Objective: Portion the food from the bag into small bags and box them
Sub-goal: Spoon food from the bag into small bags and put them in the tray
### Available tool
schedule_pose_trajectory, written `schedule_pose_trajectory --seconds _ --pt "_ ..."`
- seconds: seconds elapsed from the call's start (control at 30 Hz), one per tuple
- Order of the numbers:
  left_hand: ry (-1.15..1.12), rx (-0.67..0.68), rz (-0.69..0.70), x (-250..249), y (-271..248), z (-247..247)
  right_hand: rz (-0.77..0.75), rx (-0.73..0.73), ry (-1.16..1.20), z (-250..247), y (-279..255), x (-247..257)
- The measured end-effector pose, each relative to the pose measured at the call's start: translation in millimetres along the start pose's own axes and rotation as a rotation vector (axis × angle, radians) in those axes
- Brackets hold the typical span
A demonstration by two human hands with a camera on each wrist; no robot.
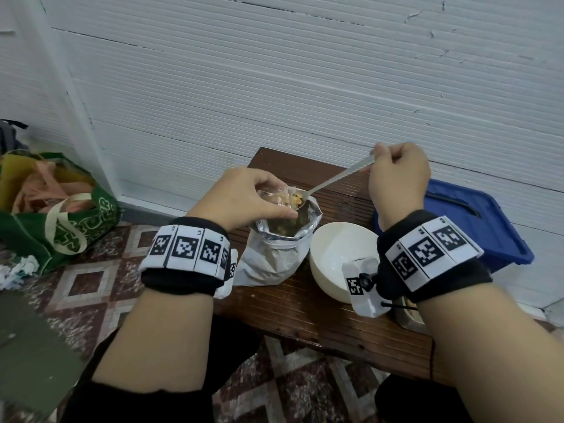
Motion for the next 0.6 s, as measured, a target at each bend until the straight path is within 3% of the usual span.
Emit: schedule_pose_trajectory --seconds 0.13,0.27,0.37,0.5,0.6 --pt "-0.014 -0.004 0.011 -3.6 0.9 5.0 -0.048 0.03 0.047 8.0 -7.6 11.3" --pt "-0.058 -0.066 0.029 -3.7 1.0 2.5 -0.278 0.012 0.134 4.0 -23.1 33.5" --pt "-0.102 -0.128 0.01 0.5 -1.2 -6.5 -0.41 -0.087 0.234 -9.7 -29.7 44.3" --pt "-0.169 -0.192 0.005 4.9 -5.0 -21.8 -0.413 -0.238 0.309 -27.5 -25.6 42.4" --pt "-0.209 -0.173 -0.001 7.8 -6.4 -25.0 -0.379 -0.245 0.249 -26.2 -23.2 32.1"
Point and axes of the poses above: each hand's wrist, its own y-axis towards the middle knuckle, its own z-axis out of the palm, x = y × z, the point moved 6 cm from there along y, towards the middle knuckle, and after that the axes turned 6 degrees about -y, right-handed, at the moved point
